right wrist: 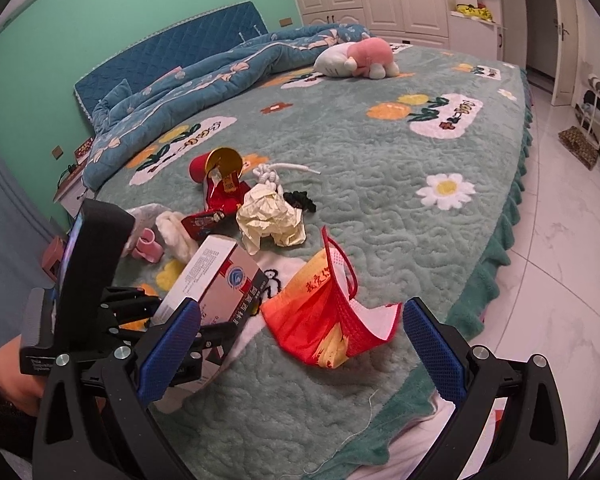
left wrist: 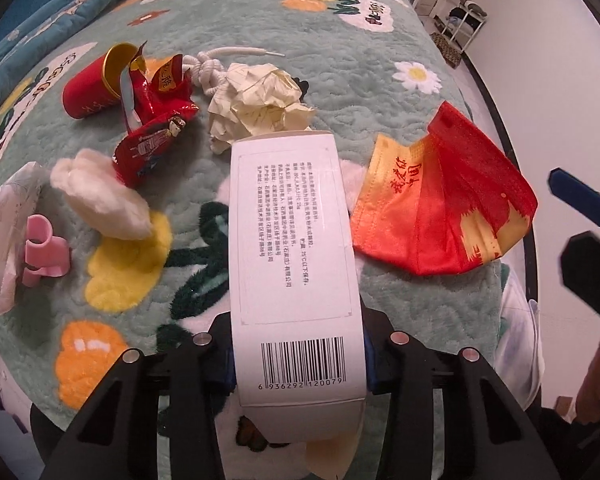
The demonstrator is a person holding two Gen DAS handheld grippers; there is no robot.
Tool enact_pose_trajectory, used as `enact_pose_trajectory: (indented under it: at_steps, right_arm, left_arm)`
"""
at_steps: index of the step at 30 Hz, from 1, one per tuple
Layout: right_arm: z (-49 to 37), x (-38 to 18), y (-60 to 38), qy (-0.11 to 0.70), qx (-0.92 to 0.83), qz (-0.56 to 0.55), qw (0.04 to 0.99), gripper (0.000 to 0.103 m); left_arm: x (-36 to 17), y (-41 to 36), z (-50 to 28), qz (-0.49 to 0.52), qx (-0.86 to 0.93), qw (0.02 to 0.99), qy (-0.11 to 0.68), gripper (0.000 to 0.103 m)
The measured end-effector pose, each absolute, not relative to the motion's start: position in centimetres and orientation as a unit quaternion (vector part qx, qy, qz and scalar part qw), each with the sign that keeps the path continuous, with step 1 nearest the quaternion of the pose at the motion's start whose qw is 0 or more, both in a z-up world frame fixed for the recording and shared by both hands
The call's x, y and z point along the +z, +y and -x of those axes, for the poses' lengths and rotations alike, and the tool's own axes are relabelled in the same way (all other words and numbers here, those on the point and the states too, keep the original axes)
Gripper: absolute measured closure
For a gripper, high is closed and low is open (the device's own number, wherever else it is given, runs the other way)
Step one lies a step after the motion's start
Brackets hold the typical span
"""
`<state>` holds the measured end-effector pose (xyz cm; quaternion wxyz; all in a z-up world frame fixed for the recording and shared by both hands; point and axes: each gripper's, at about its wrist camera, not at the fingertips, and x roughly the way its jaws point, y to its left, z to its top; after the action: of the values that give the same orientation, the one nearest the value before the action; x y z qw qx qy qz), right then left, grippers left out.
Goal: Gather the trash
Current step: 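Grasp the white box with the left tool while the right tool approaches the red-orange mask, then close the right tool on the red-orange mask, then carry the white box and red-orange mask with both tools toward the orange bucket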
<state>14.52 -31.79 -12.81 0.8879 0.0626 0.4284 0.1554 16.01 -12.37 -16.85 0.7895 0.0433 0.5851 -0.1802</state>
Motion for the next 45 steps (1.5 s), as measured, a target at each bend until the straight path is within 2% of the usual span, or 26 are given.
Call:
enact_pose_trajectory:
  at_steps: [4,9,11,13,18,20,21,23,25,30,45]
  right_arm:
    - [-14.9,-13.8,-31.7,0.439,0.164,-0.06,0.881,0.011]
    - [-15.7,-15.5,-32.4,0.456,0.152,-0.066,0.874,0.013]
    - [-16.0,-16.2,-32.7,0.466,0.151,-0.063,0.87,0.026]
    - [-16.5,-17.3,-33.1,0.483,0.15,-0.072,0.86,0.034]
    - [-17.1,-19.4,-33.9,0.508,0.142,-0.099,0.844,0.041]
    - [-17.3,-19.8,-33.6,0.511,0.134,-0.083,0.845,0.054]
    - [-17.3,-20.0,-33.5,0.512,0.132,-0.073,0.846,0.056]
    - [-17.5,-20.2,-33.3,0.512,0.133,-0.055,0.847,0.077]
    - [-17.6,-20.7,-32.9,0.514,0.138,-0.036,0.846,0.09]
    - [-17.2,-20.2,-32.8,0.502,0.145,-0.031,0.852,0.096]
    - [-12.0,-12.3,-32.4,0.418,0.155,-0.075,0.892,0.097]
  left_arm:
    - [-16.6,-12.1,-15.9,-0.041,-0.18,0.791,0.583,0.059]
    - [-16.1,-11.9,-15.7,-0.042,-0.18,0.794,0.579,0.059]
    - [-16.0,-11.8,-15.8,-0.038,-0.184,0.792,0.58,0.059]
    - [-16.0,-11.8,-15.8,-0.041,-0.182,0.794,0.579,0.059]
    - [-16.2,-11.8,-16.1,-0.038,-0.182,0.792,0.581,0.059]
    - [-16.4,-11.9,-16.2,-0.037,-0.182,0.79,0.585,0.059]
    - [-16.6,-11.9,-16.3,-0.038,-0.181,0.789,0.586,0.059]
    - [-16.7,-11.9,-16.4,-0.038,-0.181,0.788,0.587,0.059]
    - [-16.9,-12.1,-16.5,-0.04,-0.182,0.788,0.586,0.059]
    - [-16.6,-12.0,-16.2,-0.038,-0.186,0.792,0.581,0.059]
    - [-11.2,-11.5,-12.6,-0.052,-0.201,0.829,0.52,0.059]
